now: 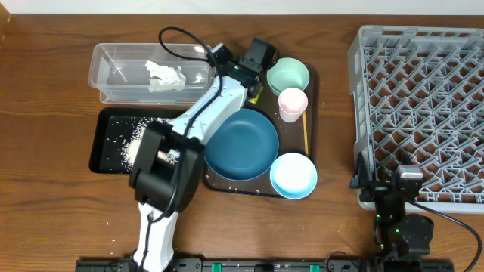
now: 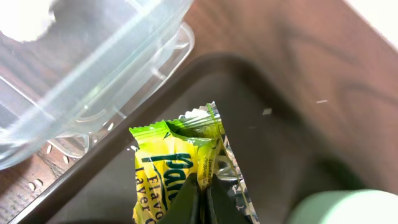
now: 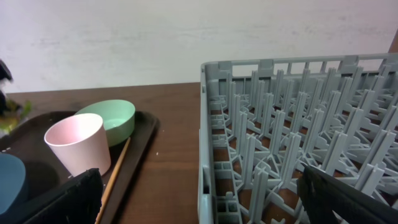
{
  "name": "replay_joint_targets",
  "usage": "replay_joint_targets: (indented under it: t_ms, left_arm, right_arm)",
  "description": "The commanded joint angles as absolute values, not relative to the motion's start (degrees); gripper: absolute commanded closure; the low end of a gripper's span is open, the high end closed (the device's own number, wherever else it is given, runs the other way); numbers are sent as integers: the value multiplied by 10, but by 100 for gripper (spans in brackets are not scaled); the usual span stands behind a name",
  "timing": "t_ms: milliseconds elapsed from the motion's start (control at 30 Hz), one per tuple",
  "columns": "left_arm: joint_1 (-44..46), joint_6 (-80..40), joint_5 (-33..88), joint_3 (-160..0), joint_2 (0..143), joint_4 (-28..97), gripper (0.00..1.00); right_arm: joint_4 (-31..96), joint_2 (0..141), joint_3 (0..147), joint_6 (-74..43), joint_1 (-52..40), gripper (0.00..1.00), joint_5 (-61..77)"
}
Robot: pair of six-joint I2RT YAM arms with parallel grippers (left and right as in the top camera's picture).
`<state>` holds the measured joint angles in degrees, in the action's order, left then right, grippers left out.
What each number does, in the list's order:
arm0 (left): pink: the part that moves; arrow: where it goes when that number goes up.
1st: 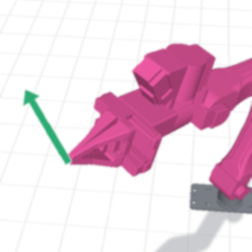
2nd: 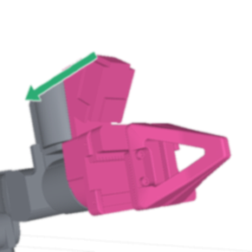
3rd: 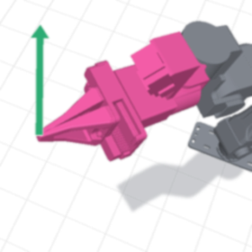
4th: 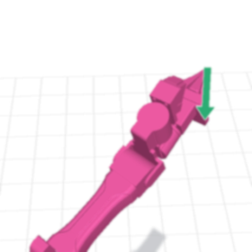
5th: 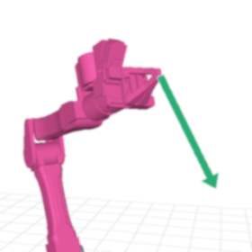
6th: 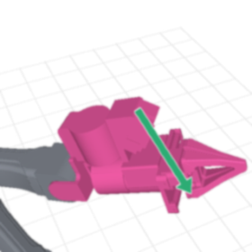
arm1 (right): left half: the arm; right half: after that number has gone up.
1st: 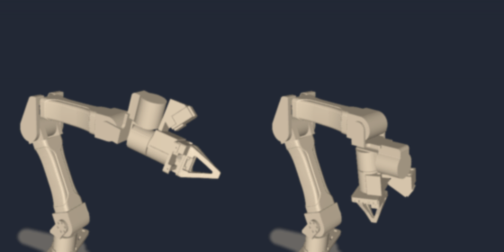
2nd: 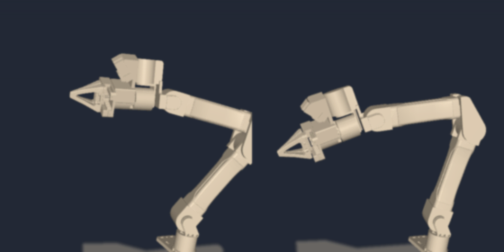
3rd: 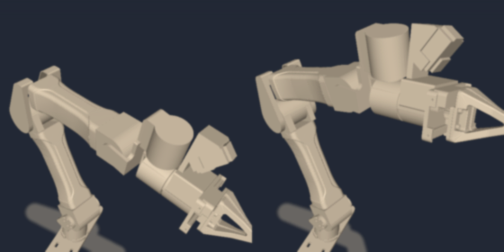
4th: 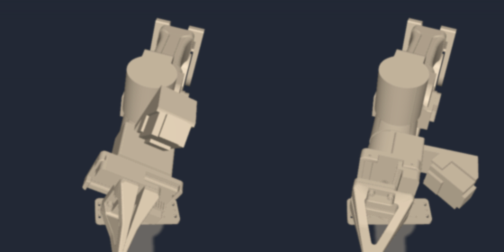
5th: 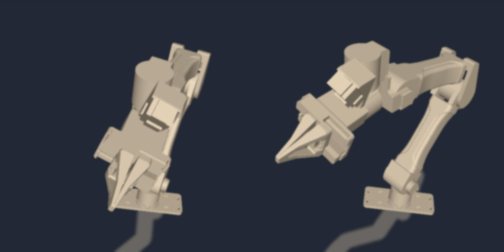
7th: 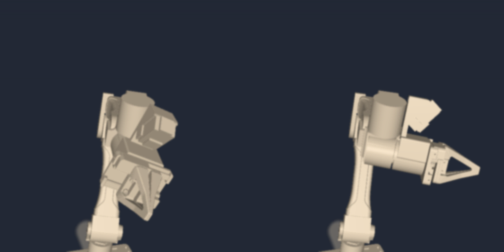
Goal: Sort waste into correct bins and load items into the dishwasher rack
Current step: 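Reach the left gripper to the yellow Pandan wrapper and grasp it, then carry the yellow wrapper left and drop it into the clear bin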
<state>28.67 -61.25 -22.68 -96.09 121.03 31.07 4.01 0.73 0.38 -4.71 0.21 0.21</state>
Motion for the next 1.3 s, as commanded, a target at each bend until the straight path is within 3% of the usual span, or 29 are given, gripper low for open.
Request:
replay_joint_targets:
  t_ms: [0,600,667,733,967,1267]
  left_arm:
    - [287,-600,-237,-961,1174,314,94]
    - [151,-601,-296,-961,1125,316,93]
    - [130,-601,-296,-961,1125,316,83]
    - [114,-600,-293,-961,1125,317,61]
    - [88,-601,-289,-961,1125,347,45]
    - [88,-603,-238,-961,1083,444,45]
  right_arm:
    - [43,4,3,-40,8,1,1]
    - [43,4,3,-40,8,1,0]
    - [43,4,3,-40,8,1,1]
    - [43,4,3,-40,8,1,1]
    - [43,4,3,-40,8,1,1]
    - [43,4,3,-40,8,1,1]
